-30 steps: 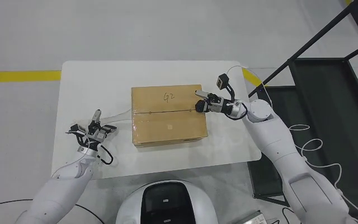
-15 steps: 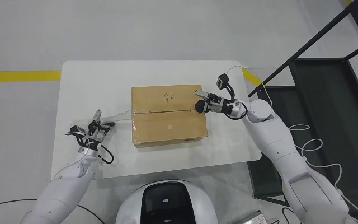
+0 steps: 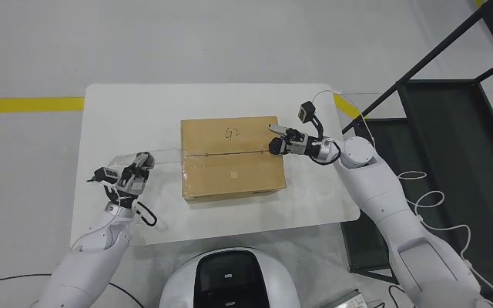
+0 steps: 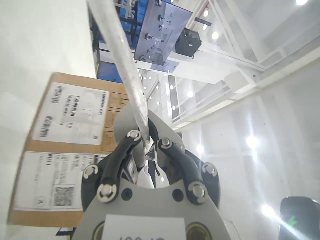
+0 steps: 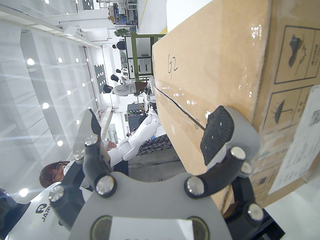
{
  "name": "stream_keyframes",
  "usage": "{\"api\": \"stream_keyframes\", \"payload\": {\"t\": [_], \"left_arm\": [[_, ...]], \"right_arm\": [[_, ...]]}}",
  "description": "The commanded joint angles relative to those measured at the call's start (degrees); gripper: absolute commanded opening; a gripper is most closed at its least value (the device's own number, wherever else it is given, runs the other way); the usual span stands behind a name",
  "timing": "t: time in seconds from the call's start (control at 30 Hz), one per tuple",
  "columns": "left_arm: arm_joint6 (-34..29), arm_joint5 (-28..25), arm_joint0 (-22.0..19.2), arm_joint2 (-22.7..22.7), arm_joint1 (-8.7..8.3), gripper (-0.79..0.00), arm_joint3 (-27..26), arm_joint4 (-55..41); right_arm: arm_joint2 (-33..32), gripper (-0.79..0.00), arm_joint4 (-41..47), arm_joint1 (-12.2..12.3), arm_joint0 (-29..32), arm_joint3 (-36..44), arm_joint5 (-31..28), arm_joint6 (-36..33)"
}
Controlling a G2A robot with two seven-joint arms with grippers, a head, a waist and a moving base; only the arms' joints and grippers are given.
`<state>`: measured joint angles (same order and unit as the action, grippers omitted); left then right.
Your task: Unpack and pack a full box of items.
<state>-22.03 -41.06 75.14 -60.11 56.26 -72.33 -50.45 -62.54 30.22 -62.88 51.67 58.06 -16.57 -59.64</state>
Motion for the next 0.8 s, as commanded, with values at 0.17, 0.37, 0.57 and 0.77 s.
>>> {"api": "stream_keyframes", "payload": {"t": [0.17, 0.37, 0.57, 0.77], "left_arm": [[-1.12, 3.86, 2.86, -4.22, -0.62, -0.785, -12.54, 4.12], [-3.07, 10.10, 0.26, -3.24, 0.18, -0.785, -15.04, 4.25], [-3.96, 14.66, -4.19, -0.37, 1.56, -0.785, -11.75, 6.65], [-5.11, 18.07, -8.23, 2.72, 2.95, -0.785, -8.87, 10.69]], "right_arm": [[0.00, 0.000, 0.00, 0.00, 0.00, 0.00, 0.00, 0.00], [0.00, 0.000, 0.00, 0.00, 0.00, 0.00, 0.00, 0.00], [0.00, 0.000, 0.00, 0.00, 0.00, 0.00, 0.00, 0.00], [0.00, 0.000, 0.00, 0.00, 0.00, 0.00, 0.00, 0.00]]}}
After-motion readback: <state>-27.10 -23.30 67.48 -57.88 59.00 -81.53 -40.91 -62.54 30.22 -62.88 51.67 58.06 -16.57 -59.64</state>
